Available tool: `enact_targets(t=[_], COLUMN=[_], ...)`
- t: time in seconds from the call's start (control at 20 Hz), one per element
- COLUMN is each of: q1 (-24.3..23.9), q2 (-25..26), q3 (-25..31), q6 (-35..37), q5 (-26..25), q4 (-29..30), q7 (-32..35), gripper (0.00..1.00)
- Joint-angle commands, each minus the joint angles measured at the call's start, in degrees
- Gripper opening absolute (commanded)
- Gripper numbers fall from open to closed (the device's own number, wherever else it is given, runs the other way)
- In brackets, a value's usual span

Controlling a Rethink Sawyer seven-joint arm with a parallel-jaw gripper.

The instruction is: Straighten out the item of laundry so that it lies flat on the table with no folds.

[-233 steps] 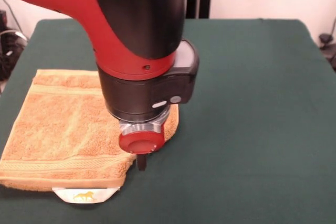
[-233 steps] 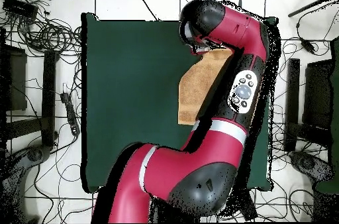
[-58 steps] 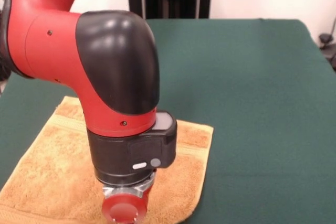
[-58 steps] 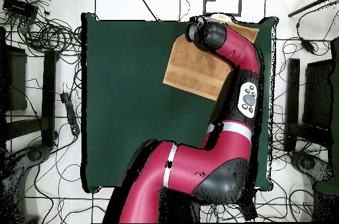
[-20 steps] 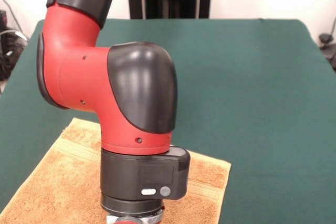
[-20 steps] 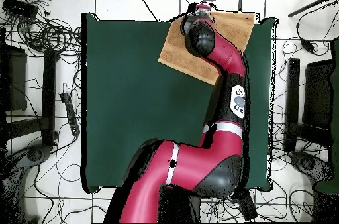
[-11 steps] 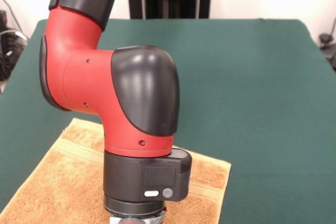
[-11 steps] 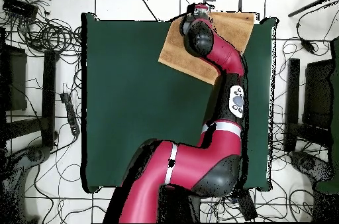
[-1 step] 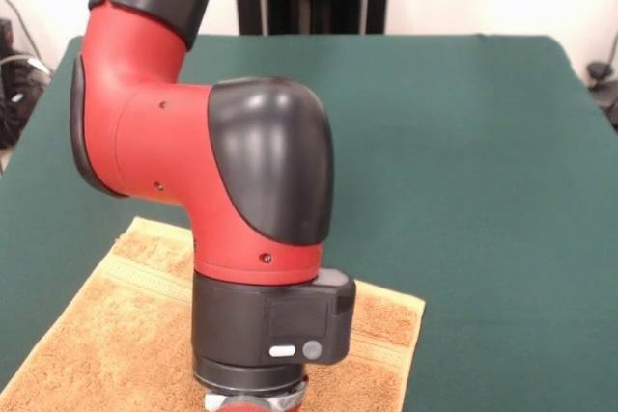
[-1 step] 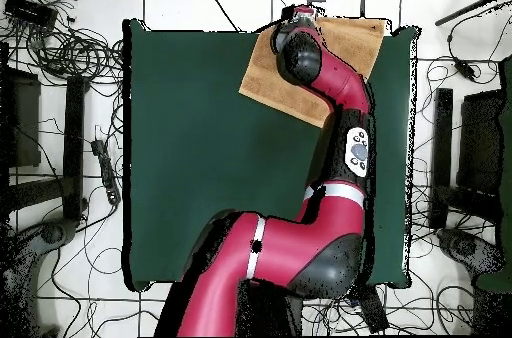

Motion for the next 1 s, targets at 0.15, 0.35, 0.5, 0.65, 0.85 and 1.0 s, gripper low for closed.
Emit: enact_targets(t=[0.15,0.35,0.5,0.65,0.85,1.0], q1=[3.05,3.35,3.61,3.80,3.10,2.28], q2=[-7.88,-10.60,-12.82,-13.50,-12.04,-11.06], q3=[-1.56,-2.96,-4.39,-5.66,-9.83,-13.55], q6=[14.63,16.97,20.73,23.94,34.14,43.76], q5=[-0.33,-0.42,-0.35,-0.32,-2.51,-3.96], q4=[14.26,15.86,16.11,15.06,11.49,7.44], q7=[7.23,8.03,9.04,9.97,8.39,7.45], gripper=[1.00,1.00,1.00,1.00,1.00,1.00])
